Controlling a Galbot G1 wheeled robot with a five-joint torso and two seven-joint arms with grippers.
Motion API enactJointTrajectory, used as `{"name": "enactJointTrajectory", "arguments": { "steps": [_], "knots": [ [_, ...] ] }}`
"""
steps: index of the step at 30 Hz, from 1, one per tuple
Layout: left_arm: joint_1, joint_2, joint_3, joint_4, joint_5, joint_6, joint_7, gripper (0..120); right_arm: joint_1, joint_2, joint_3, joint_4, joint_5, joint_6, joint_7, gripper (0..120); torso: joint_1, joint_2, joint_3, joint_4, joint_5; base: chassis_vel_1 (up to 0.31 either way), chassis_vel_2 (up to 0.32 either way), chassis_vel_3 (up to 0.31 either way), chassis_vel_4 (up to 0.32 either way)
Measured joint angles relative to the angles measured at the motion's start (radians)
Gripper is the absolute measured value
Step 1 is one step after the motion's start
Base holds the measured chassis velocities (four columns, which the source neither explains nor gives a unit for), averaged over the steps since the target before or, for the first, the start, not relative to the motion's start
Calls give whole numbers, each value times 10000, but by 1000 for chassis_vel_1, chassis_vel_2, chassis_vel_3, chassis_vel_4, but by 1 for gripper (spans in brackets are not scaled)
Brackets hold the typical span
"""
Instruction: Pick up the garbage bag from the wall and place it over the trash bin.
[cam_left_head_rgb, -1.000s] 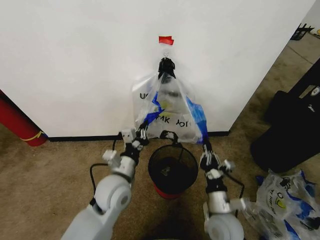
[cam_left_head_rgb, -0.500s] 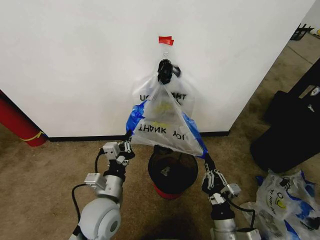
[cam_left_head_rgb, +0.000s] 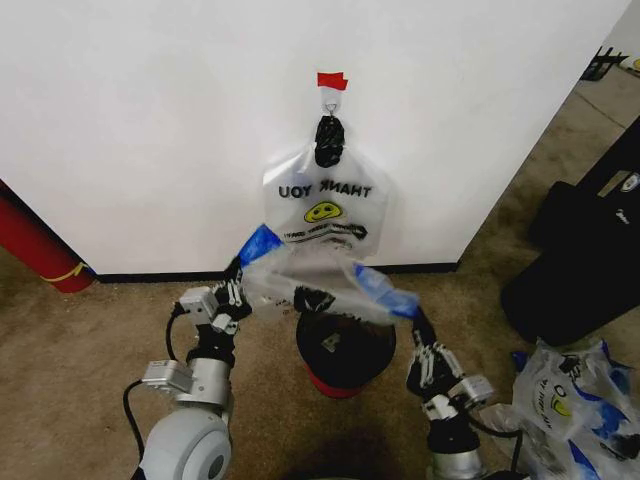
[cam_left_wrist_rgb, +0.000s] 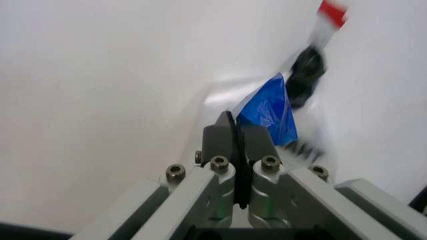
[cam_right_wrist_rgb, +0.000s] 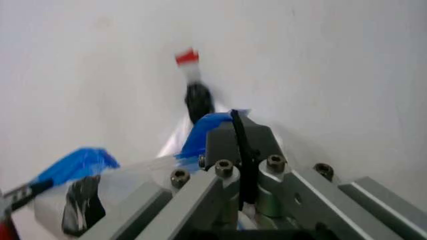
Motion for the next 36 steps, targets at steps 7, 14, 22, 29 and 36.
{"name": "enactJointTrajectory", "arguments": {
  "steps": [7,14,22,29,36],
  "knots": [
    [318,108,-10,-980,-823,41,15,0,12,123,219,1351,-92,20,-30,0,0,0,0,0,0,0,0,0,0],
    [684,32,169,-1415,-1180,360,-78,0,-100,103,153,2116,-138,-16,-27,0,0,0,-1,0,-1,0,0,0,0],
    [866,10,283,-1466,-1095,749,-216,0,-76,21,36,1986,-129,-51,-23,0,0,0,0,0,-1,0,0,0,0],
    [929,-8,472,-318,-171,786,-416,0,522,-70,-292,-55,-307,120,-73,0,0,-1,0,1,0,0,0,0,0],
    [939,52,853,382,219,748,-452,0,1061,-119,-261,-1226,-306,127,-34,0,0,0,0,0,0,0,0,0,0]
  ]
}}
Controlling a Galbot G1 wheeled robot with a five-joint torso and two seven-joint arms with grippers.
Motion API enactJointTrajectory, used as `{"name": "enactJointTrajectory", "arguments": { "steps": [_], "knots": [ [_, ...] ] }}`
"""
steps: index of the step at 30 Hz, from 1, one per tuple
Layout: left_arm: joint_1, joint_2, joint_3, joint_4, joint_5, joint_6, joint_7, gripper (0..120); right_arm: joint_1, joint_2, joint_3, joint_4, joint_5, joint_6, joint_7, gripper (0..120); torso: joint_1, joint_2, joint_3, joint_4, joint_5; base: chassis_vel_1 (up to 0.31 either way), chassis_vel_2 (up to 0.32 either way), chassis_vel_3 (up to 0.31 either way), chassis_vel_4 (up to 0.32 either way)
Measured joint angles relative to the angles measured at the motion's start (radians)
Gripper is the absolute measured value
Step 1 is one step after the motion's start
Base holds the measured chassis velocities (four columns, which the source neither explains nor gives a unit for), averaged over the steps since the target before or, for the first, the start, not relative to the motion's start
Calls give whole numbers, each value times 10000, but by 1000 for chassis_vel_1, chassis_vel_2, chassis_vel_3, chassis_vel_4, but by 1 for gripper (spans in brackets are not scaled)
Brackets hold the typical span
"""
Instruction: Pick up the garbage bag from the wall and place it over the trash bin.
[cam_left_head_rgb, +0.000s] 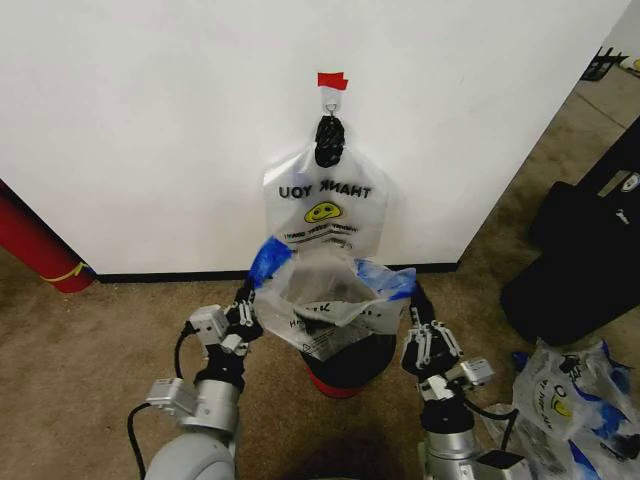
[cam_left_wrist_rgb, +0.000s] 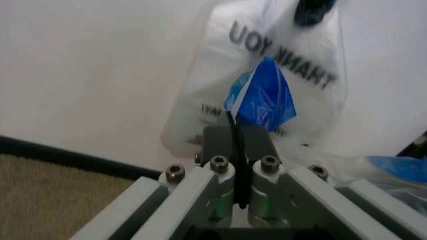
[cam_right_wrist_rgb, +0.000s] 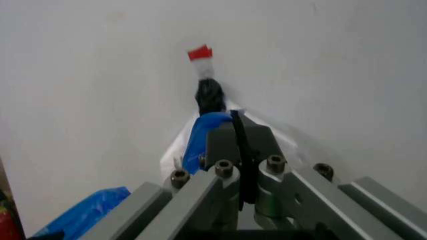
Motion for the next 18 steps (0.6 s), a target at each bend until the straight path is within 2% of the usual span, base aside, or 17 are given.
{"name": "enactJointTrajectory", "arguments": {
  "steps": [5,8,10,13,14,18],
  "knots": [
    [547,110,319,82,21,21,-51,0,83,-330,200,-536,-156,-55,112,0,0,0,0,1,1,0,0,0,0],
    [744,186,416,-23,-61,48,-50,0,206,-601,568,-546,-107,-103,-278,0,0,0,0,1,2,0,0,0,0],
    [868,218,497,-155,-284,58,12,0,341,-832,1084,-575,511,-110,-1256,0,0,0,0,4,2,0,0,0,0],
    [991,222,696,-320,-798,77,163,0,471,-1090,1912,-883,1704,-115,-3502,0,0,0,0,2,2,0,0,0,0],
    [991,222,696,-320,-798,77,163,0,471,-1090,1912,-883,1704,-115,-3502,0,0,0,0,2,2,0,0,0,0],
    [1023,305,885,-341,-1334,139,305,0,664,-1131,2820,-1679,2246,-99,-6190,0,0,0,0,1,3,0,0,0,0]
  ]
}}
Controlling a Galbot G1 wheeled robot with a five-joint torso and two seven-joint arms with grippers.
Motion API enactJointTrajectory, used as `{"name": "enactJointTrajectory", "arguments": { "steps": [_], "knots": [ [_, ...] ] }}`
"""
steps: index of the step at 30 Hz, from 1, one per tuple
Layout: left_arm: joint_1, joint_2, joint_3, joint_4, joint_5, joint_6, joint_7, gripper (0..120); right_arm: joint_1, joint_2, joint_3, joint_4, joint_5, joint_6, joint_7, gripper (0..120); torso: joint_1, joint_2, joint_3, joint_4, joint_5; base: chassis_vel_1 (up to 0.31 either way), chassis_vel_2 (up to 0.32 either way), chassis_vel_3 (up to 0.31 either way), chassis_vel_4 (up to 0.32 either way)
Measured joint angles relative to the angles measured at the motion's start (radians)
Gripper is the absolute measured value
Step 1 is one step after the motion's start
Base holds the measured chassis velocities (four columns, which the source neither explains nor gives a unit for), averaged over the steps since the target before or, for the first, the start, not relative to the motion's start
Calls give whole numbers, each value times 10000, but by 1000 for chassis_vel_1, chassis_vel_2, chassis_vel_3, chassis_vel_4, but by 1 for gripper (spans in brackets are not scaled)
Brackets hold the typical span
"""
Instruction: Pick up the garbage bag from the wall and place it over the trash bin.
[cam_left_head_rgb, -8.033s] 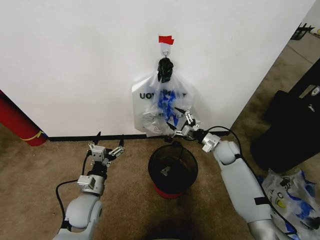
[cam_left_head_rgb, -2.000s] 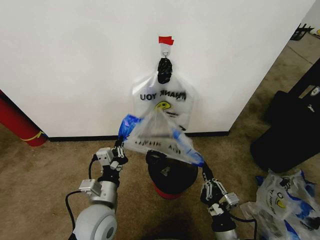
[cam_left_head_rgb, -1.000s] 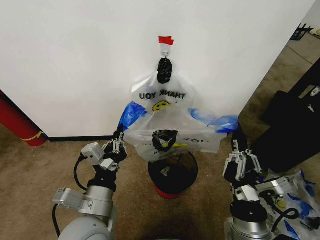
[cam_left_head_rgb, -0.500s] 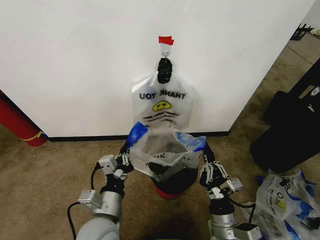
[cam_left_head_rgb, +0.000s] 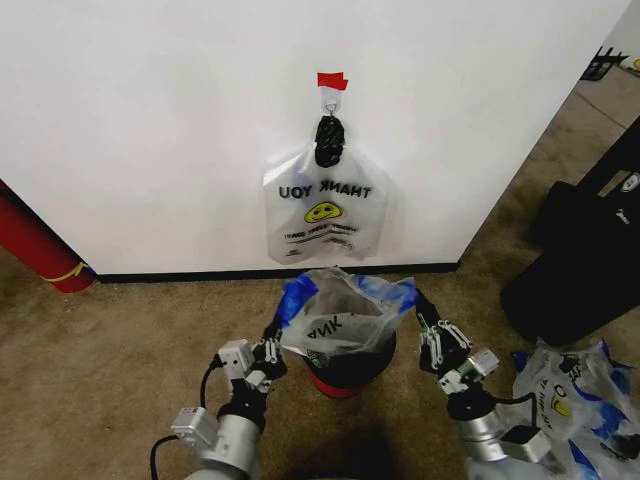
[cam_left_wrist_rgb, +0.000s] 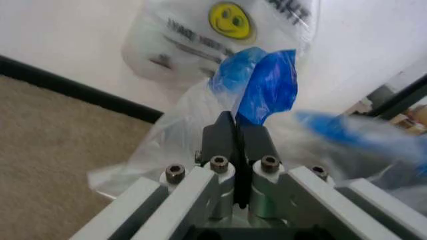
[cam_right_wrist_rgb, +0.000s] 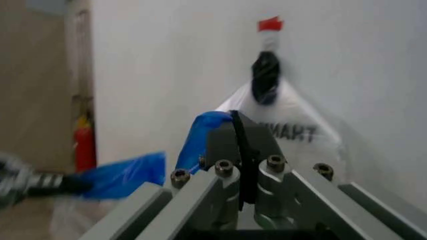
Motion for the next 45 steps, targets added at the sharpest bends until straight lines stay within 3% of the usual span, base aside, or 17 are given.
{"name": "enactJointTrajectory", "arguments": {
  "steps": [5,10,23,38,45],
  "knots": [
    [-169,11,163,396,-315,-267,285,0,411,48,822,-1154,110,128,-1616,0,0,0,0,-1,0,0,0,0,0],
    [-249,-17,388,773,-379,-396,328,0,817,28,1227,-2169,302,189,-2075,0,0,-1,0,0,0,0,0,0,0],
    [772,777,611,1551,2017,-1270,-1075,0,1421,71,1557,-4324,768,-126,-4350,0,0,-2,0,1,-1,0,0,0,0],
    [874,580,1033,2127,2838,-1692,-1060,0,1816,115,1884,-6097,879,158,-5094,0,0,-1,-1,-2,24,0,0,0,0],
    [510,580,1164,2318,2814,-1762,-497,0,1757,224,1667,-5854,1059,187,-5081,0,0,-1,-1,3,-15,0,0,0,0]
  ]
}}
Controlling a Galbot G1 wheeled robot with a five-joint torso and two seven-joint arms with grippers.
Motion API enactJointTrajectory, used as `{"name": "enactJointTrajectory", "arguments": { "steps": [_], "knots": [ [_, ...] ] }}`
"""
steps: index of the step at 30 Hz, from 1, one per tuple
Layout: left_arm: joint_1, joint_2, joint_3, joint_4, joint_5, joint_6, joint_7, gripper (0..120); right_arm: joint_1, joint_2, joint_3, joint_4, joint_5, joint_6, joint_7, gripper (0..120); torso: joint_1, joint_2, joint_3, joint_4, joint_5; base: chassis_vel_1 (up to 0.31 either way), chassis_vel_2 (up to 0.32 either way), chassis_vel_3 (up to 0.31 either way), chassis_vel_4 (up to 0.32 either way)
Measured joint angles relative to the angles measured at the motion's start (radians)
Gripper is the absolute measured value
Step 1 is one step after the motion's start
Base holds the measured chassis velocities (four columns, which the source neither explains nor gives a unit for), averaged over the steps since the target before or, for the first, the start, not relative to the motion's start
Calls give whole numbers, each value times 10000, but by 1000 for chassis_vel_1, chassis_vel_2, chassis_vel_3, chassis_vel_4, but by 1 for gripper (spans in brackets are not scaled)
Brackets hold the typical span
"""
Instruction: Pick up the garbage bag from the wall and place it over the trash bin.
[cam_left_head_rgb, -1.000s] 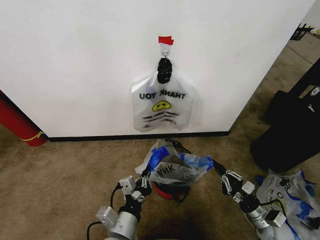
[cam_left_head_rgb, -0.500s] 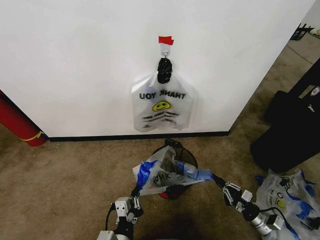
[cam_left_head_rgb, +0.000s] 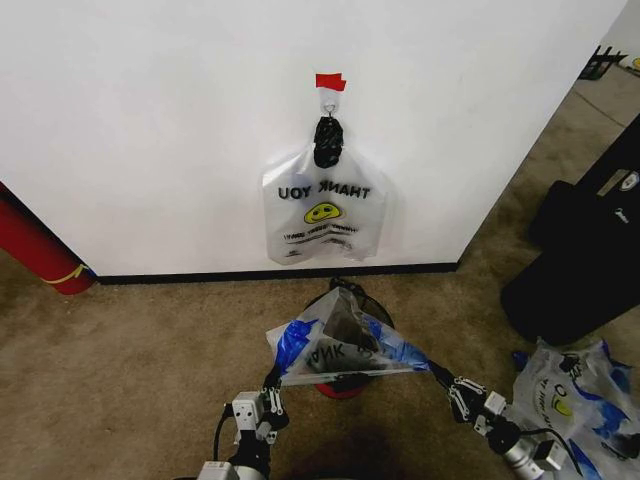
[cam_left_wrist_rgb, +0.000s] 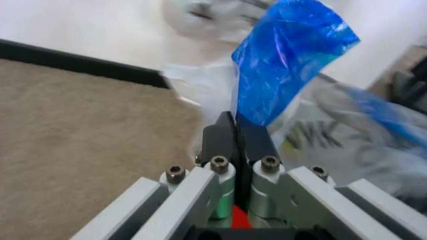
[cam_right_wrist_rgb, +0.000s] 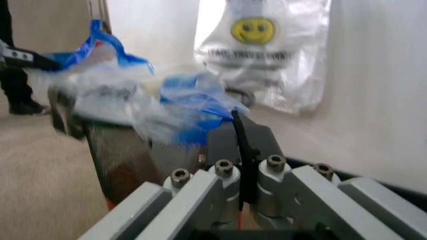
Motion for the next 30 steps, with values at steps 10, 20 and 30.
{"name": "enactJointTrajectory", "arguments": {
  "steps": [10,20,30],
  "knots": [
    [-1808,766,-979,1,-628,-373,3233,0,-206,208,-466,1123,113,-210,242,0,1,1,2,-4,1,0,0,0,0],
    [-2238,1639,-1190,247,-677,96,3964,0,-330,199,-71,1135,-86,-486,-250,0,1,1,1,-2,12,0,0,0,0],
    [-1842,2016,-1260,749,275,170,3355,0,-690,20,584,827,-506,-1014,-2345,0,0,1,0,-4,12,0,0,0,0]
  ]
}}
